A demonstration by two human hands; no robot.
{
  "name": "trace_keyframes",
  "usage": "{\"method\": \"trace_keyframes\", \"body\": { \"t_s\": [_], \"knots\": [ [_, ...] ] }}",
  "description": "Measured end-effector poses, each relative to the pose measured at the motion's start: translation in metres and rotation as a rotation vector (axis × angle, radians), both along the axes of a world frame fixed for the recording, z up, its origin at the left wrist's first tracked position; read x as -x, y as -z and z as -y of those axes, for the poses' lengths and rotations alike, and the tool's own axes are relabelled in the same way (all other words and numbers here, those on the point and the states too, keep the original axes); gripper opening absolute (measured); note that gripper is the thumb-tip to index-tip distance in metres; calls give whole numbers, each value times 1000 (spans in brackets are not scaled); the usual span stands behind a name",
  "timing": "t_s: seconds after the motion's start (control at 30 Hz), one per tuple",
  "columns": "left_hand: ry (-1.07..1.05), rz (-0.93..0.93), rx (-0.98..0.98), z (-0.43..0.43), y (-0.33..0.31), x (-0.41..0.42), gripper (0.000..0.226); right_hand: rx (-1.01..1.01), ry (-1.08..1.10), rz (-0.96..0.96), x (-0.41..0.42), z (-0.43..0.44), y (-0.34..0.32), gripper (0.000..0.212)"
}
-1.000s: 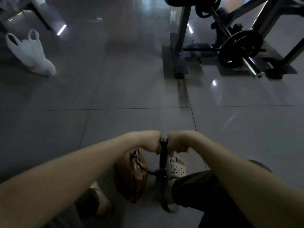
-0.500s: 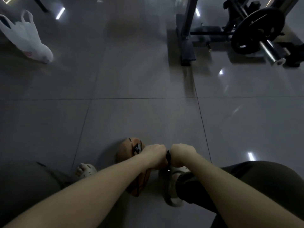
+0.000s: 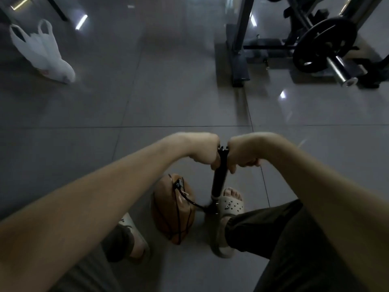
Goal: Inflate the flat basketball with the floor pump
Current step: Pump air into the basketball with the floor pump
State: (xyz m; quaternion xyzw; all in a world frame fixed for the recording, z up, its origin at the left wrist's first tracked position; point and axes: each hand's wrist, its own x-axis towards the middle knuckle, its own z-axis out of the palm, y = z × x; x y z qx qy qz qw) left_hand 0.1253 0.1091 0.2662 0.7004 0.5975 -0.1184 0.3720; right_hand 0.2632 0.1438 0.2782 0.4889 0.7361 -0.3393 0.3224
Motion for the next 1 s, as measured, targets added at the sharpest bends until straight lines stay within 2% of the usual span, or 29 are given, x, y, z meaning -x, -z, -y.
{"method": "trace_keyframes", "body": {
  "t_s": [0.17,0.33,0.4,0.53,0.63,0.77,0.83,0.93,1.0],
  "knots": [
    [-13,-81,-95,53,96,-15,16,-32,-133,128,3,46,101,24],
    [-44,-83,-71,70,145,-25,19,-131,-96,174,2,63,141,10],
    [-36,-93,-66,72,150,-27,24,-132,-73,167,2,65,144,10],
    [12,-97,36,70,130,-25,19,1,-153,178,3,67,122,13],
    [35,-23,59,43,77,-9,13,65,-72,93,5,39,66,15],
    [-3,30,8,-1,0,3,8,43,46,0,0,1,-9,11],
    [8,19,41,1,2,0,11,25,36,-5,-1,6,0,11],
    [57,-23,88,34,61,-12,24,6,-54,50,-1,43,60,20],
    [17,-40,47,52,99,-17,23,-38,-92,86,-3,56,102,24]
  ]
}}
